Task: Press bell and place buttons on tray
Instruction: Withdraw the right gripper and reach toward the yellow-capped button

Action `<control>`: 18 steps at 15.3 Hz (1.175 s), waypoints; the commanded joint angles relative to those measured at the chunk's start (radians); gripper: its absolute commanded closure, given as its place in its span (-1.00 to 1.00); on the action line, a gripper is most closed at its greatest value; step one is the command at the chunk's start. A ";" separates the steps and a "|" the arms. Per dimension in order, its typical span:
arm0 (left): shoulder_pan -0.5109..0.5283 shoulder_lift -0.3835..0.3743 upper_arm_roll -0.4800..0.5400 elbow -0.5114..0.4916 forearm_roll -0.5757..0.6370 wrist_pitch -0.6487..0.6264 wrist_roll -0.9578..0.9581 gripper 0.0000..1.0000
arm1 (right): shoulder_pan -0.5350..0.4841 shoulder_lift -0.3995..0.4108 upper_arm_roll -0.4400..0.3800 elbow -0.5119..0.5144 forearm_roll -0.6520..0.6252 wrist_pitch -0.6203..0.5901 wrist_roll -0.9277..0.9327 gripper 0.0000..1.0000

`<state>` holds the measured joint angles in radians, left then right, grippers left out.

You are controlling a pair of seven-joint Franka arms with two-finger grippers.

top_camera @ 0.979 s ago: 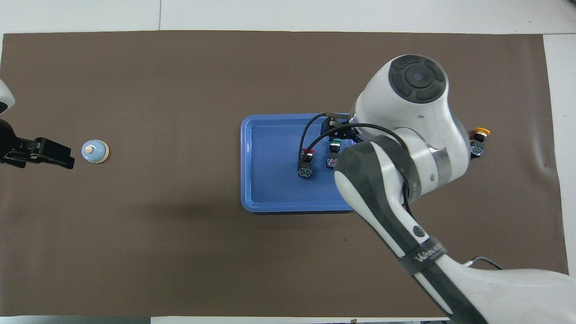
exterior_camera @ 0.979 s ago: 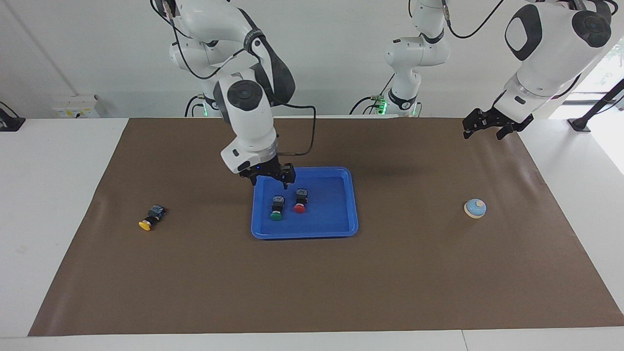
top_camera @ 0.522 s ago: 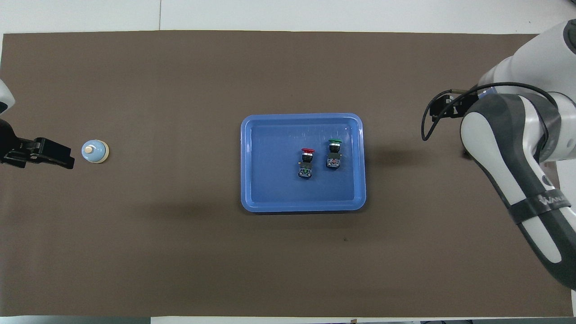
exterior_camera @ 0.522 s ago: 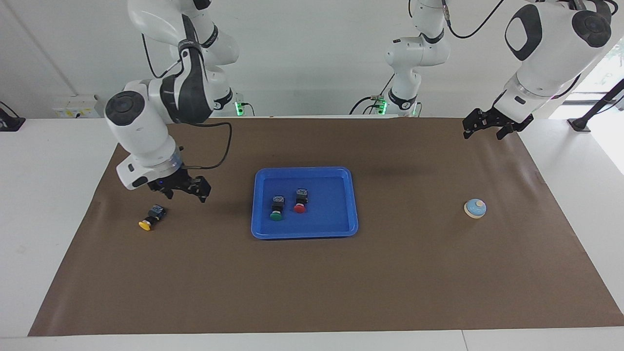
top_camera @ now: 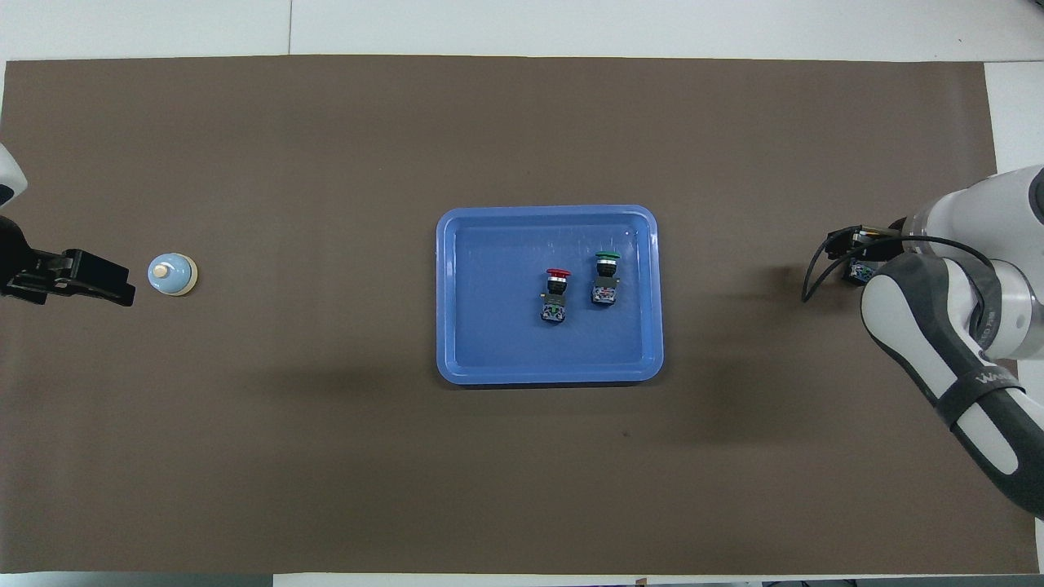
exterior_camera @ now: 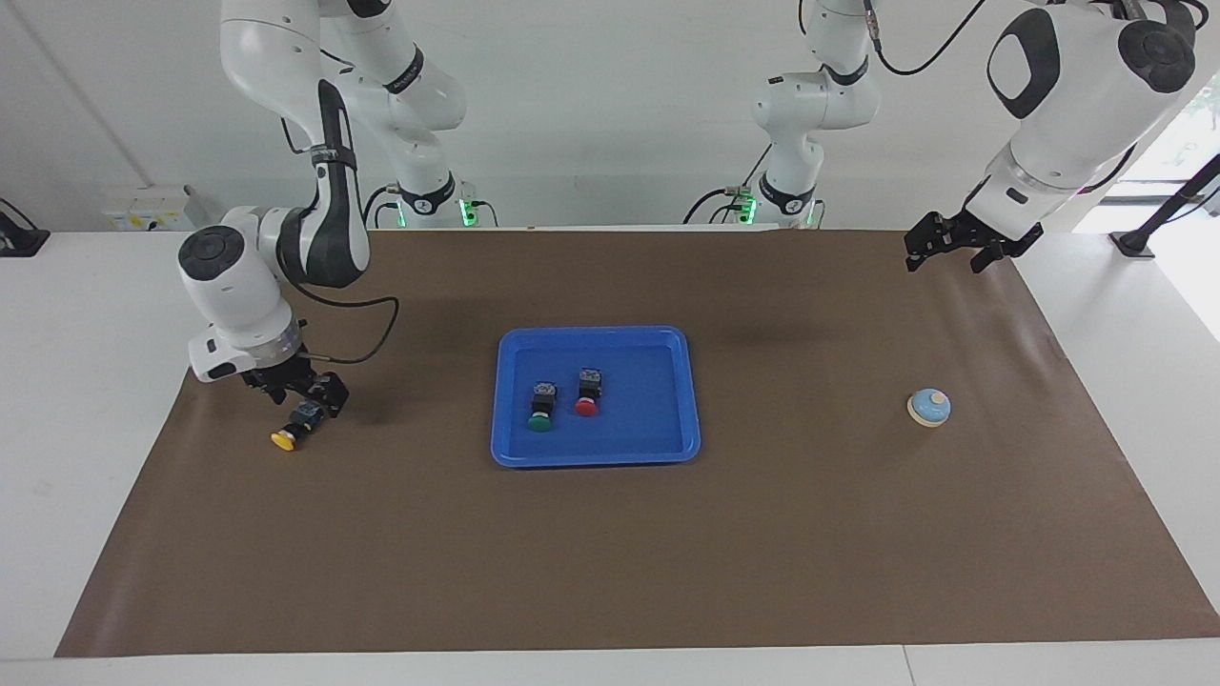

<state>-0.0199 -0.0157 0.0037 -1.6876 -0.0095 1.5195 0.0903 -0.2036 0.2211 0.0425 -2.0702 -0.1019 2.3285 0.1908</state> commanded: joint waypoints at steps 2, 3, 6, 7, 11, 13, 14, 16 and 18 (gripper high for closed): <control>-0.003 -0.013 0.002 -0.007 0.019 0.002 -0.003 -1.00 | -0.023 -0.008 0.014 -0.017 -0.015 0.015 0.013 -1.00; -0.003 -0.013 0.002 -0.007 0.019 0.002 -0.003 -1.00 | -0.026 0.010 0.014 -0.019 -0.013 0.037 0.010 -1.00; -0.003 -0.013 0.002 -0.007 0.019 0.002 -0.003 -1.00 | -0.054 0.090 0.016 -0.019 -0.015 0.155 -0.030 -1.00; -0.003 -0.013 0.002 -0.007 0.019 0.002 -0.003 -1.00 | -0.054 0.102 0.016 -0.016 -0.015 0.170 -0.031 -1.00; -0.003 -0.013 0.002 -0.007 0.020 0.002 -0.003 -1.00 | -0.049 0.101 0.017 -0.014 -0.013 0.146 -0.024 0.99; -0.003 -0.013 0.001 -0.006 0.019 0.002 -0.003 -1.00 | -0.049 0.096 0.017 -0.011 -0.013 0.102 -0.019 1.00; -0.002 -0.013 0.002 -0.006 0.019 0.002 -0.003 -1.00 | -0.043 0.093 0.017 -0.007 -0.013 0.077 -0.019 1.00; -0.003 -0.013 0.002 -0.007 0.019 0.002 -0.003 -1.00 | -0.037 0.084 0.019 0.013 -0.013 0.031 -0.021 1.00; -0.002 -0.013 0.002 -0.007 0.019 0.002 -0.003 -1.00 | -0.030 0.072 0.023 0.048 -0.015 -0.035 -0.022 1.00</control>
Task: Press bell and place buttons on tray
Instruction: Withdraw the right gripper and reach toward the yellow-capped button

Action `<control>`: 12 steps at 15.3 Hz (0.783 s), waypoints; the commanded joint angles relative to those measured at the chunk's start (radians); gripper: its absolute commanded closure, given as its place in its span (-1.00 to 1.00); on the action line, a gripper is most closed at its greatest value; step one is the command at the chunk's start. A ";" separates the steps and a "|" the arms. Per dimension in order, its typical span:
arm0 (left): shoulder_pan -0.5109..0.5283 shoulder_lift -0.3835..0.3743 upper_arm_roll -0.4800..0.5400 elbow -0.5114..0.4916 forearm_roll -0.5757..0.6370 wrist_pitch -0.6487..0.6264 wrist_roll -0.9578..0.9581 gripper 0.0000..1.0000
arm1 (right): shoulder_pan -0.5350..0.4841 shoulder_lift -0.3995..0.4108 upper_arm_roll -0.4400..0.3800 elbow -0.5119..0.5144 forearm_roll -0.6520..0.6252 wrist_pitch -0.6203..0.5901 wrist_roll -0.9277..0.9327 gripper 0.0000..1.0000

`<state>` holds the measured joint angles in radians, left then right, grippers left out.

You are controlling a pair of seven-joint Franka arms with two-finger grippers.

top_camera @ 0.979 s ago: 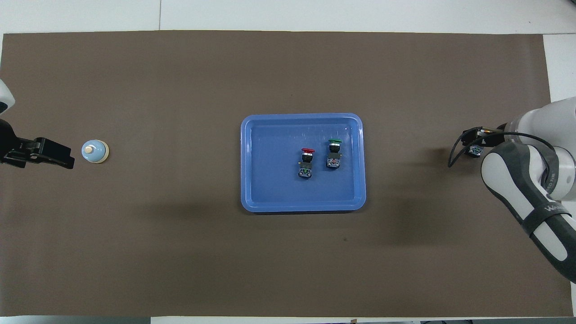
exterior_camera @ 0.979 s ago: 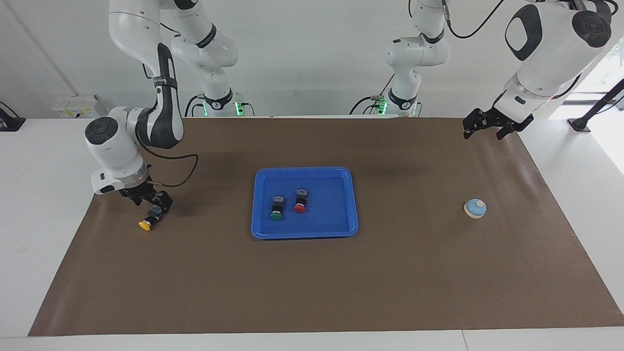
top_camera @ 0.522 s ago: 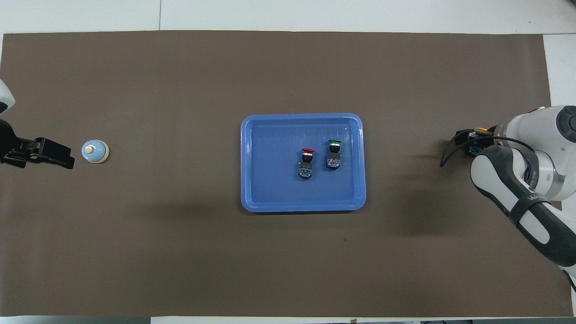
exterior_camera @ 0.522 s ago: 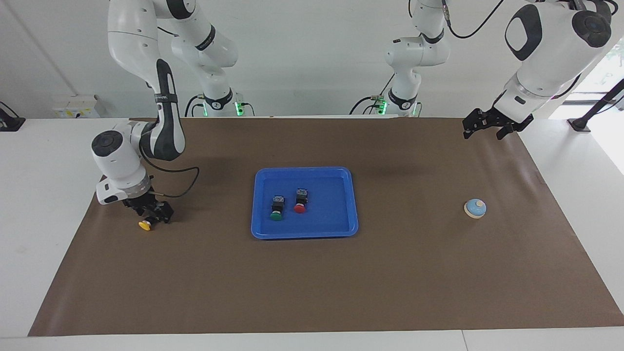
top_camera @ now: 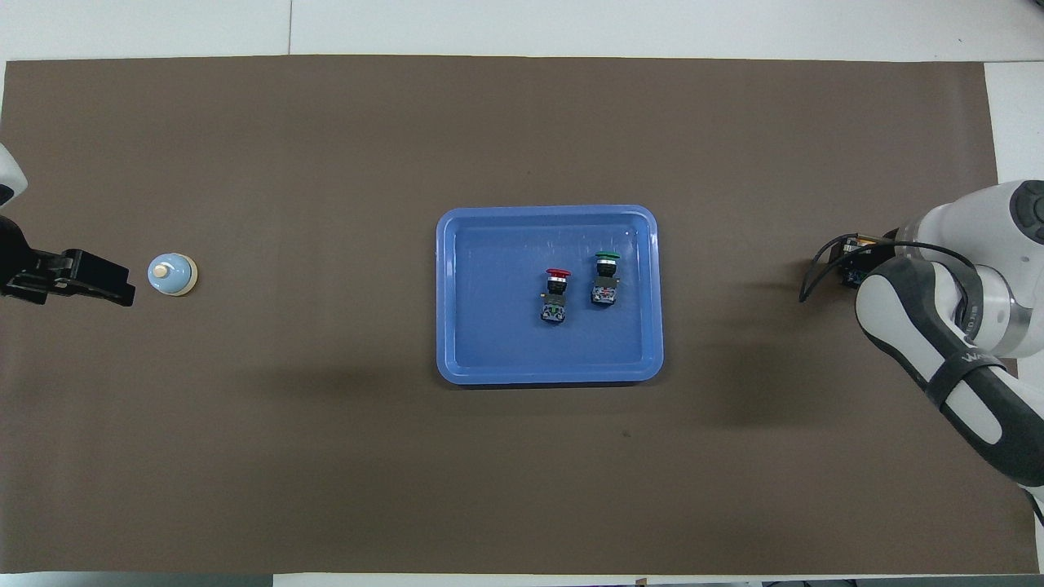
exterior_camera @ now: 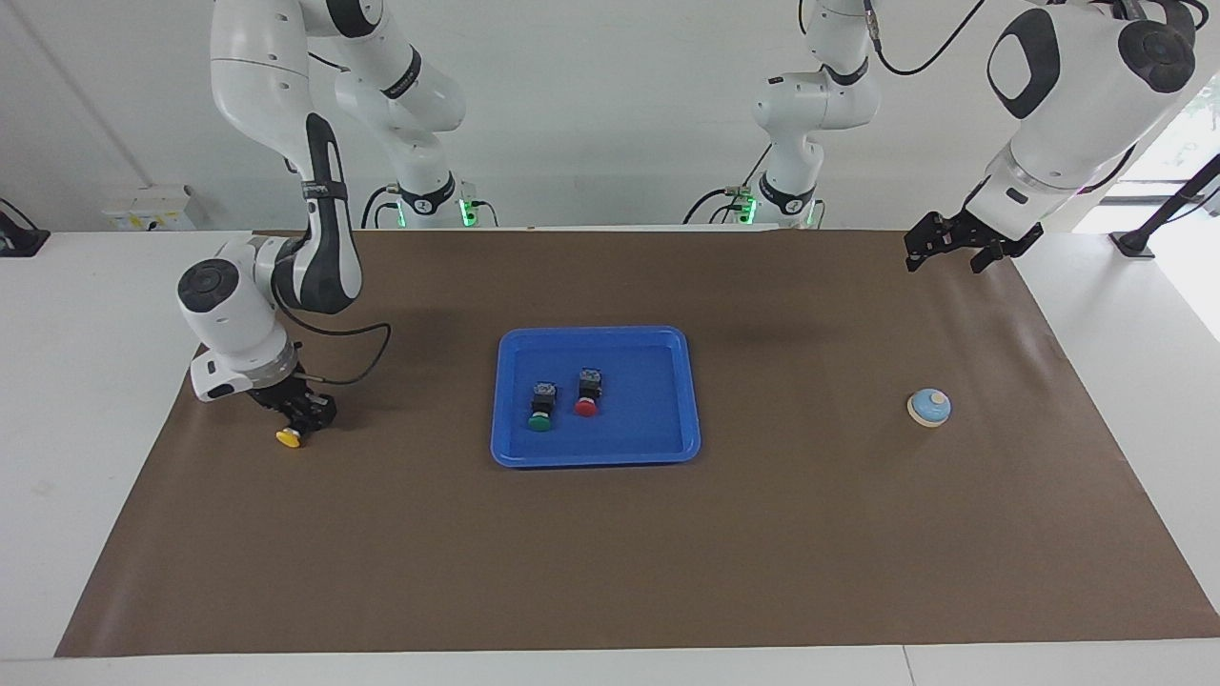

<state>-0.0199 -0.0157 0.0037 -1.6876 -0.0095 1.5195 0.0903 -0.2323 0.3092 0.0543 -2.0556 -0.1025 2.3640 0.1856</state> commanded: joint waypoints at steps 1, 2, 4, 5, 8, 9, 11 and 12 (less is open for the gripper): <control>-0.003 -0.013 0.002 -0.006 0.019 0.002 -0.003 -1.00 | 0.010 -0.018 0.015 0.069 -0.014 -0.119 -0.018 1.00; -0.003 -0.013 0.002 -0.007 0.020 0.002 -0.003 -1.00 | 0.025 -0.024 0.015 0.106 -0.014 -0.171 -0.023 1.00; -0.003 -0.013 0.002 -0.007 0.019 0.002 -0.003 -1.00 | 0.062 -0.028 0.016 0.169 -0.013 -0.244 -0.028 1.00; -0.003 -0.013 0.002 -0.007 0.019 0.002 -0.003 -1.00 | 0.086 -0.033 0.018 0.205 -0.007 -0.282 -0.028 1.00; -0.003 -0.013 0.002 -0.006 0.019 0.002 -0.003 -1.00 | 0.189 -0.042 0.018 0.320 0.041 -0.386 -0.014 1.00; -0.002 -0.013 0.002 -0.007 0.019 0.002 -0.003 -1.00 | 0.229 -0.038 0.018 0.365 0.075 -0.417 0.009 1.00; -0.002 -0.013 0.002 -0.007 0.019 0.002 -0.003 -1.00 | 0.344 -0.032 0.016 0.394 0.093 -0.418 0.130 1.00; -0.003 -0.013 0.002 -0.007 0.019 0.002 -0.003 -1.00 | 0.408 -0.032 0.016 0.394 0.093 -0.407 0.217 1.00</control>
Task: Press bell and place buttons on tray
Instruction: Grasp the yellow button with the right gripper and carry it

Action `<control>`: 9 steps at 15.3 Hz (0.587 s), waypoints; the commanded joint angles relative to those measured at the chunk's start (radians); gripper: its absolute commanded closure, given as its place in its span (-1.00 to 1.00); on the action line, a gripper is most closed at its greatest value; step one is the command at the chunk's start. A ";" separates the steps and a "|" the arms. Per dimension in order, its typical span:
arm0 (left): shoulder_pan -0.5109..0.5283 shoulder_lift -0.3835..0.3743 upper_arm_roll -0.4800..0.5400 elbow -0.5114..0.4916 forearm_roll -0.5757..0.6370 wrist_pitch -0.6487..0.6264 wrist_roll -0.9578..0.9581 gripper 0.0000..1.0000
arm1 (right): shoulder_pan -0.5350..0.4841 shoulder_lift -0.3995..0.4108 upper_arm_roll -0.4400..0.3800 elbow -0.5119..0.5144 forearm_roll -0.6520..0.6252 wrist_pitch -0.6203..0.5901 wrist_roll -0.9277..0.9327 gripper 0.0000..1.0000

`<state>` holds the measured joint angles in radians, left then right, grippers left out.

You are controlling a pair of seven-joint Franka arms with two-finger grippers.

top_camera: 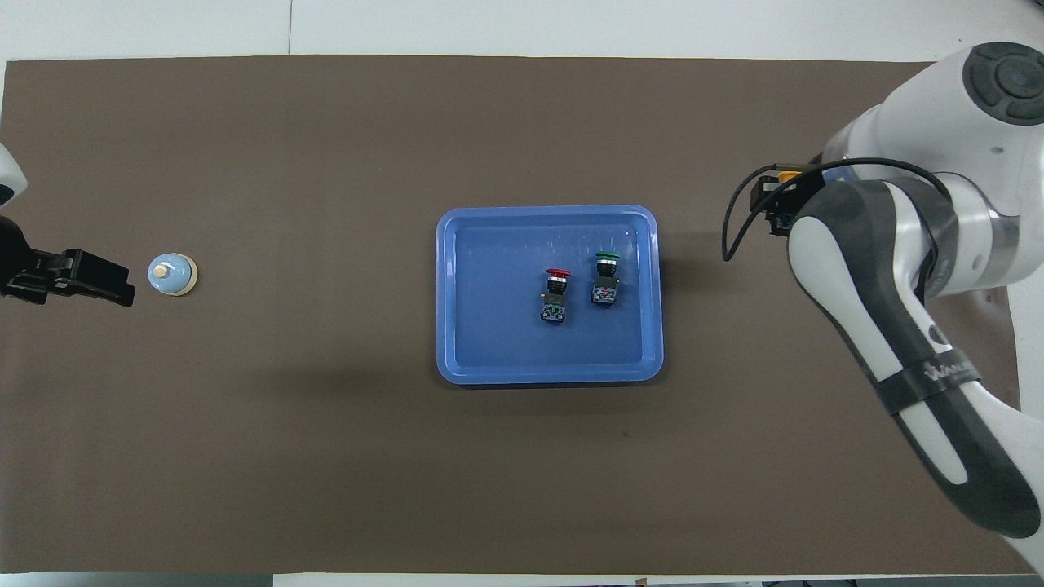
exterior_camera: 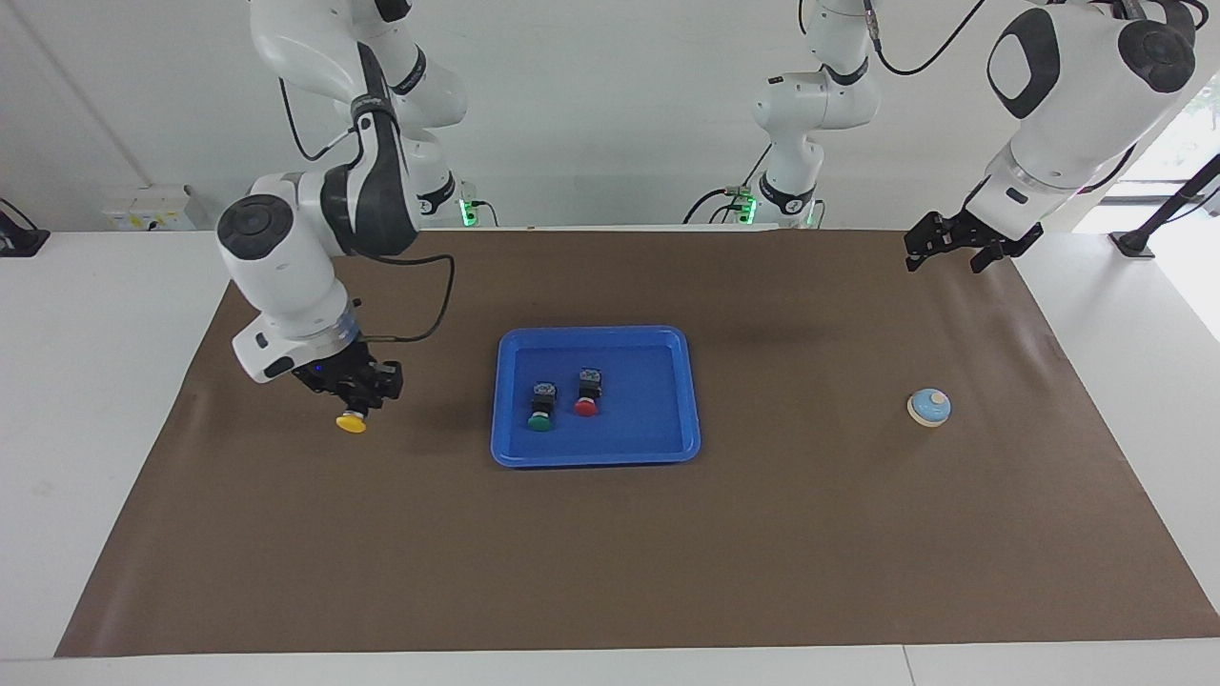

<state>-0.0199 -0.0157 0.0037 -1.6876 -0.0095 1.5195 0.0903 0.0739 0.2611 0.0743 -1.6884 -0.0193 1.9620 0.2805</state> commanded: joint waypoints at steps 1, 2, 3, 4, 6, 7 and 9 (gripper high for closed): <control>-0.003 -0.013 0.002 -0.006 0.019 0.002 -0.003 -1.00 | 0.157 0.018 -0.004 0.027 0.010 0.009 0.187 1.00; -0.003 -0.013 0.002 -0.007 0.019 0.002 -0.003 -1.00 | 0.202 0.021 -0.004 0.026 0.010 0.027 0.224 1.00; -0.002 -0.013 0.002 -0.007 0.019 0.002 -0.003 -1.00 | 0.252 0.032 -0.004 0.027 0.012 0.038 0.258 1.00; -0.002 -0.013 0.002 -0.006 0.019 0.002 -0.003 -1.00 | 0.286 0.047 -0.004 0.033 0.012 0.058 0.302 1.00; -0.003 -0.013 0.002 -0.007 0.020 0.002 -0.003 -1.00 | 0.361 0.091 -0.004 0.035 0.012 0.121 0.382 1.00; -0.002 -0.013 0.002 -0.007 0.019 0.002 -0.003 -1.00 | 0.398 0.121 -0.004 0.041 0.009 0.139 0.431 1.00; -0.002 -0.013 0.002 -0.006 0.019 0.002 -0.003 -1.00 | 0.464 0.191 -0.004 0.088 0.007 0.188 0.531 1.00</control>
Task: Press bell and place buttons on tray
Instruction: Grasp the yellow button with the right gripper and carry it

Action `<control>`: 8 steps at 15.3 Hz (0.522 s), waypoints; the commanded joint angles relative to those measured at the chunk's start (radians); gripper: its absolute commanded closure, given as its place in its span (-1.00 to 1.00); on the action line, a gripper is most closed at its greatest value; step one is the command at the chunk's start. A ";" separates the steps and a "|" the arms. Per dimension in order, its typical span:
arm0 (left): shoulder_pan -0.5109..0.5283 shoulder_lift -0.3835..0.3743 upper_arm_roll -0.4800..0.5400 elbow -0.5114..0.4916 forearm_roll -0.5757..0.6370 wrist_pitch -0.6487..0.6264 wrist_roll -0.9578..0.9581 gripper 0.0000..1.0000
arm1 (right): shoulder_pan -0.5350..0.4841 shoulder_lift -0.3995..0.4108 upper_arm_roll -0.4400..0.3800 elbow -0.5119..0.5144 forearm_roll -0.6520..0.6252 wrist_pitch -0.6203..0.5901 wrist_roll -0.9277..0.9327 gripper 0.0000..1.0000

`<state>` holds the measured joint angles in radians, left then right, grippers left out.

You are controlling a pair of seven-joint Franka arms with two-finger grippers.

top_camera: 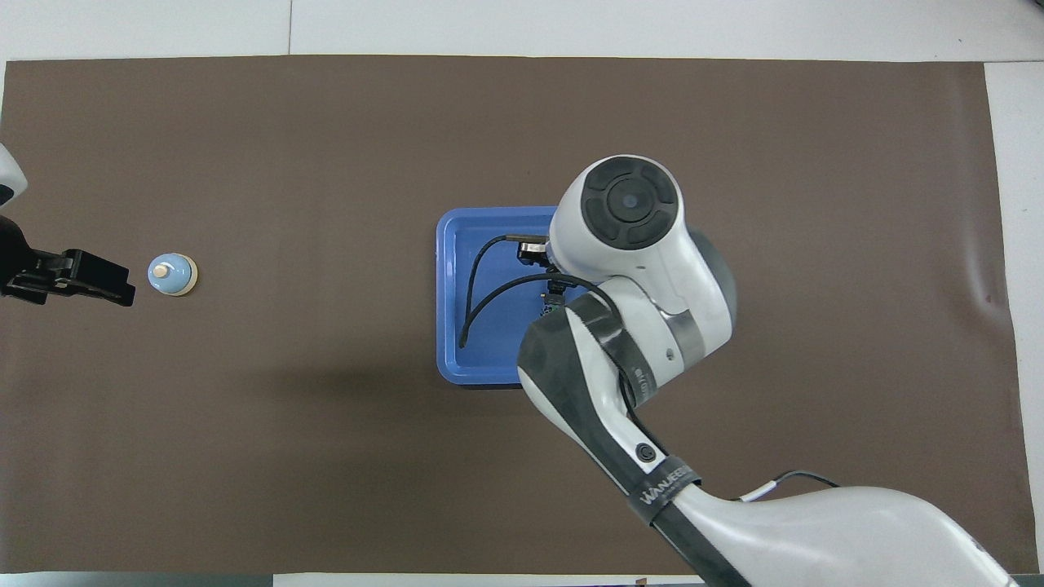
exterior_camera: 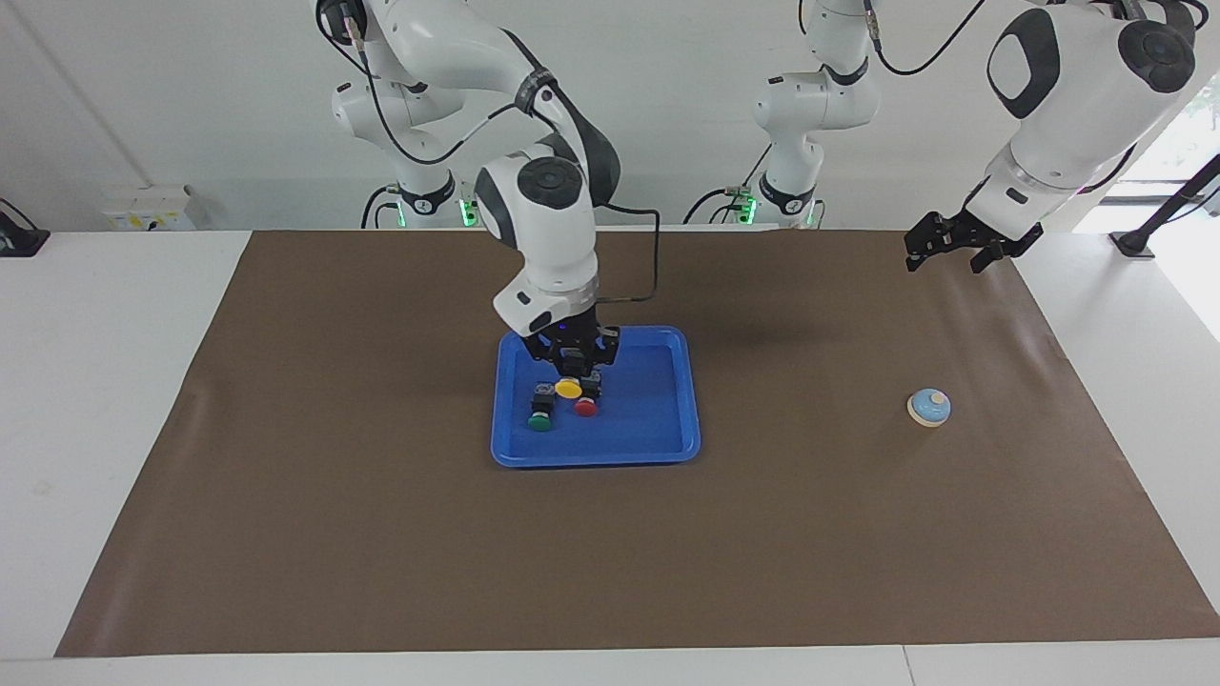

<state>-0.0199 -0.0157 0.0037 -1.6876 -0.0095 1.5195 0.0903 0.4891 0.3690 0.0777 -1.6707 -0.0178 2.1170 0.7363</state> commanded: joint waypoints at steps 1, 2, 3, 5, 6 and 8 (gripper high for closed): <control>-0.003 -0.013 0.002 -0.006 0.020 0.002 -0.003 -1.00 | 0.066 0.109 -0.007 0.075 0.005 0.064 0.102 1.00; -0.003 -0.013 0.002 -0.006 0.019 0.002 -0.003 -1.00 | 0.074 0.125 -0.007 0.074 0.007 0.096 0.116 1.00; -0.002 -0.013 0.002 -0.007 0.019 0.002 -0.003 -1.00 | 0.083 0.134 -0.007 0.065 0.006 0.112 0.121 1.00; -0.003 -0.013 0.002 -0.006 0.019 0.002 -0.003 -1.00 | 0.085 0.134 -0.007 0.033 0.004 0.132 0.121 1.00; -0.003 -0.013 0.002 -0.007 0.019 0.002 -0.003 -1.00 | 0.085 0.131 -0.007 0.007 0.004 0.158 0.121 1.00; -0.003 -0.013 0.002 -0.006 0.020 0.002 -0.003 -1.00 | 0.085 0.120 -0.007 -0.061 0.005 0.231 0.123 1.00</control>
<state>-0.0199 -0.0157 0.0037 -1.6876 -0.0095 1.5195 0.0903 0.5798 0.5112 0.0678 -1.6628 -0.0178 2.2829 0.8506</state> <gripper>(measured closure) 0.000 0.581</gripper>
